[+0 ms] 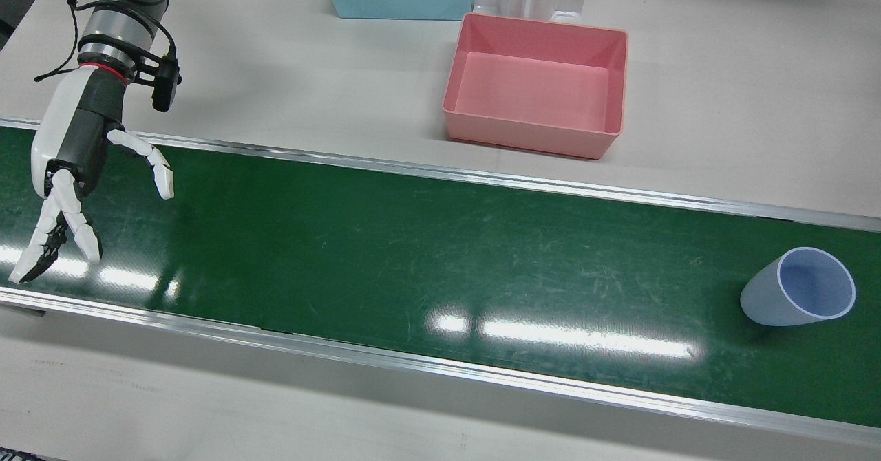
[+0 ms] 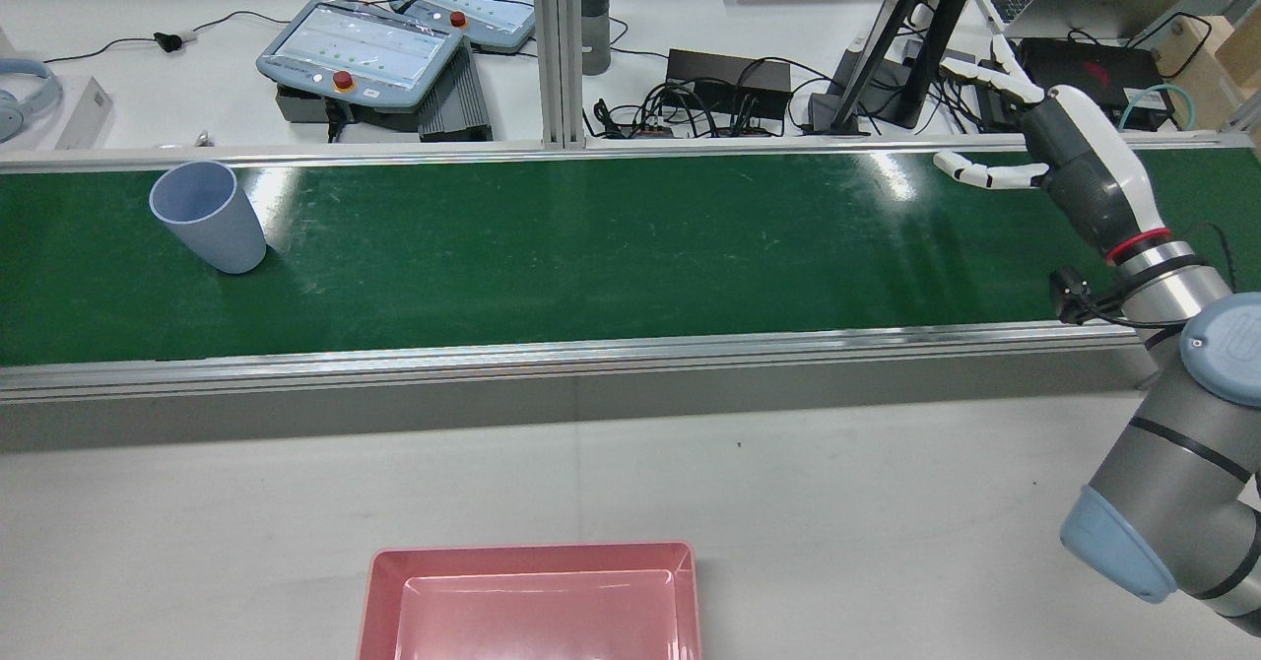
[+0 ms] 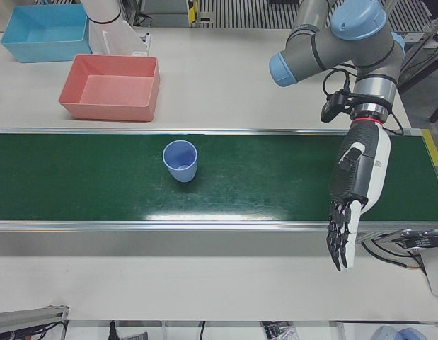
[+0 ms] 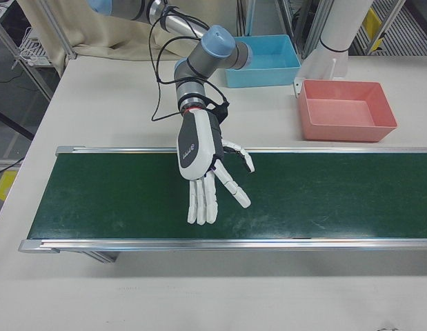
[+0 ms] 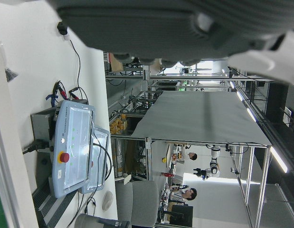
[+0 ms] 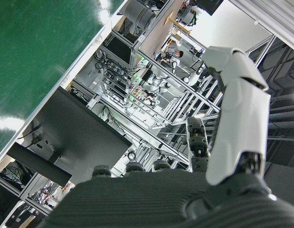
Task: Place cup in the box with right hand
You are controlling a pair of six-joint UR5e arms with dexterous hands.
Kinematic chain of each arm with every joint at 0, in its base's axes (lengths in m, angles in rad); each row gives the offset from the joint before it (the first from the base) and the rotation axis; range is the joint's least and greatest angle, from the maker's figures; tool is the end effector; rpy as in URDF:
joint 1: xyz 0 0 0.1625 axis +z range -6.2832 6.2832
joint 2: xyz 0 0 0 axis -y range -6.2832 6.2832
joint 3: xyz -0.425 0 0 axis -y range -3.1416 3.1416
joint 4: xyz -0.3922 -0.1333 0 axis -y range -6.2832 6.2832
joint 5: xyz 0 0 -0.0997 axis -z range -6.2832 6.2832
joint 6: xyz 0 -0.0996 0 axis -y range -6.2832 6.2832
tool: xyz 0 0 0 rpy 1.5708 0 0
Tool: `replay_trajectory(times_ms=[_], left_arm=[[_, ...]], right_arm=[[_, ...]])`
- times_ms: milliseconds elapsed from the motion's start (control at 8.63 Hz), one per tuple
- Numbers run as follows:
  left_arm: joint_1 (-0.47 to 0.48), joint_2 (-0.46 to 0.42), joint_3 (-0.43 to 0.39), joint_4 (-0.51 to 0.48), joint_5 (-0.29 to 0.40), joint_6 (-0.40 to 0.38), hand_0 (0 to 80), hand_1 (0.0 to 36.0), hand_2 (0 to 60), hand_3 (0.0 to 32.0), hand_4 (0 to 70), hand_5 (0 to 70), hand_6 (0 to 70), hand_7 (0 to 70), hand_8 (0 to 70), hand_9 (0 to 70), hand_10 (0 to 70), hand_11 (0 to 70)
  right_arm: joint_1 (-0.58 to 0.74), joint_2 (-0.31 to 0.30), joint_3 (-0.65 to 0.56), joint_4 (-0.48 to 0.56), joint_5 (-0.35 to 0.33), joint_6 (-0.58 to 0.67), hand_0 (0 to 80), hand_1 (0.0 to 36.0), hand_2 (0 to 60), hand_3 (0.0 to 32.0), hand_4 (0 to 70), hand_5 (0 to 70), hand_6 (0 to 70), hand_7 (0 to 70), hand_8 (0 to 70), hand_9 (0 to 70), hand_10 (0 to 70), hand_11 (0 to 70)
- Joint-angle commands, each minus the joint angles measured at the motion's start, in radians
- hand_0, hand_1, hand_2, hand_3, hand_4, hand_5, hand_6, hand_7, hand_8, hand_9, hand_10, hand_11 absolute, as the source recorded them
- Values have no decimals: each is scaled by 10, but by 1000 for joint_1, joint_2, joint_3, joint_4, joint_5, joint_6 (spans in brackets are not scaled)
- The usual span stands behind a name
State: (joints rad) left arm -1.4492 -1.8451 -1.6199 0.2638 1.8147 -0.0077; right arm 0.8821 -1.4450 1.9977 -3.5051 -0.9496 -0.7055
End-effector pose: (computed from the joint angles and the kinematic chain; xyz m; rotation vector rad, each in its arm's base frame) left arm -0.0369 -0.5983 0.5407 -0.3781 2.0824 -1.9629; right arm -0.1608 -0.4963 0.4609 0.5589 -2.0370 1.7148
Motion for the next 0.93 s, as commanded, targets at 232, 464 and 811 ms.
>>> replay_trajectory(times_ms=[232, 464, 811], left_arm=[[0, 0, 0, 0, 0, 0, 0, 0, 0, 0, 0, 0, 0, 0, 0, 0, 0, 0], [0, 0, 0, 0, 0, 0, 0, 0, 0, 0, 0, 0, 0, 0, 0, 0, 0, 0], [1, 1, 0, 0, 0, 0, 0, 0, 0, 0, 0, 0, 0, 0, 0, 0, 0, 0]], right_arm=[[0, 0, -5, 0, 0, 0, 519, 289, 298, 0, 0, 71, 13, 0, 0, 3, 0, 0], [-2, 0, -7, 0, 0, 0, 522, 286, 282, 0, 0, 71, 12, 0, 0, 3, 0, 0], [-2, 0, -7, 0, 0, 0, 519, 289, 298, 0, 0, 71, 12, 0, 0, 4, 0, 0]])
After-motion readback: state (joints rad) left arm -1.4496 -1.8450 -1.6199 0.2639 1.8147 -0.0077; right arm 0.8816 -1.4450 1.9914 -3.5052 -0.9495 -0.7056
